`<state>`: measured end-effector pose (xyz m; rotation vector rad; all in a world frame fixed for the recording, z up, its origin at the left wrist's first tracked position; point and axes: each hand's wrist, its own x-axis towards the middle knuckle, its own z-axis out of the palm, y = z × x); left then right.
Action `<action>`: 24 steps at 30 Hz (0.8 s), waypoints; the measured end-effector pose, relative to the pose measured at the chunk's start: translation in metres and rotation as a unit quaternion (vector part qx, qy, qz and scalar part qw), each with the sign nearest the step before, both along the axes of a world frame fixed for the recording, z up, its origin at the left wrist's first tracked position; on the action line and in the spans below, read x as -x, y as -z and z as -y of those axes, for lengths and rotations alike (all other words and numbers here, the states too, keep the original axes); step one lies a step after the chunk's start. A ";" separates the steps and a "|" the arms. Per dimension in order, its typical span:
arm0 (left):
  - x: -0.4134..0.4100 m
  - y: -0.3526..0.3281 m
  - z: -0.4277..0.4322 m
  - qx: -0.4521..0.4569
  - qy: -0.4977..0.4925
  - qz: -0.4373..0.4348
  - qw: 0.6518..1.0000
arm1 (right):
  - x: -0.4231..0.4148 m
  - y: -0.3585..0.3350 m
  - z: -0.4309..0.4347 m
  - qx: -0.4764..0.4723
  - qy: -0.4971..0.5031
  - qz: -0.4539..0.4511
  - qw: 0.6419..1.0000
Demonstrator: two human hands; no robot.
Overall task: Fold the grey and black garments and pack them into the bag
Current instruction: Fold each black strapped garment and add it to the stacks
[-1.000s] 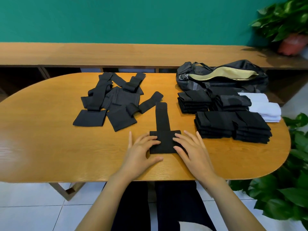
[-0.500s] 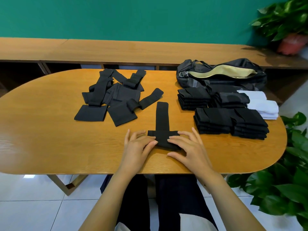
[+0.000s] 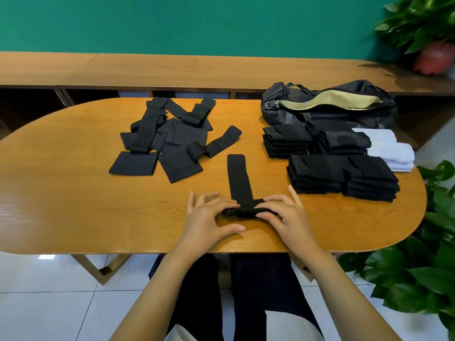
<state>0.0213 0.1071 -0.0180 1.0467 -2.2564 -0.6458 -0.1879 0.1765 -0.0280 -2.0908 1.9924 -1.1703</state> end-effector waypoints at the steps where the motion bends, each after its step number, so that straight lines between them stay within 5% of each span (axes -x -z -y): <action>1: 0.002 0.000 -0.001 0.006 -0.008 0.004 1.000 | 0.000 0.001 0.001 -0.008 -0.001 0.010 1.000; 9: 0.015 0.003 -0.005 -0.003 -0.120 -0.043 0.992 | -0.011 0.000 0.000 -0.026 0.042 0.075 0.996; 24: 0.012 0.007 -0.003 -0.012 -0.138 -0.038 0.990 | -0.011 -0.001 0.001 -0.093 0.149 0.088 0.981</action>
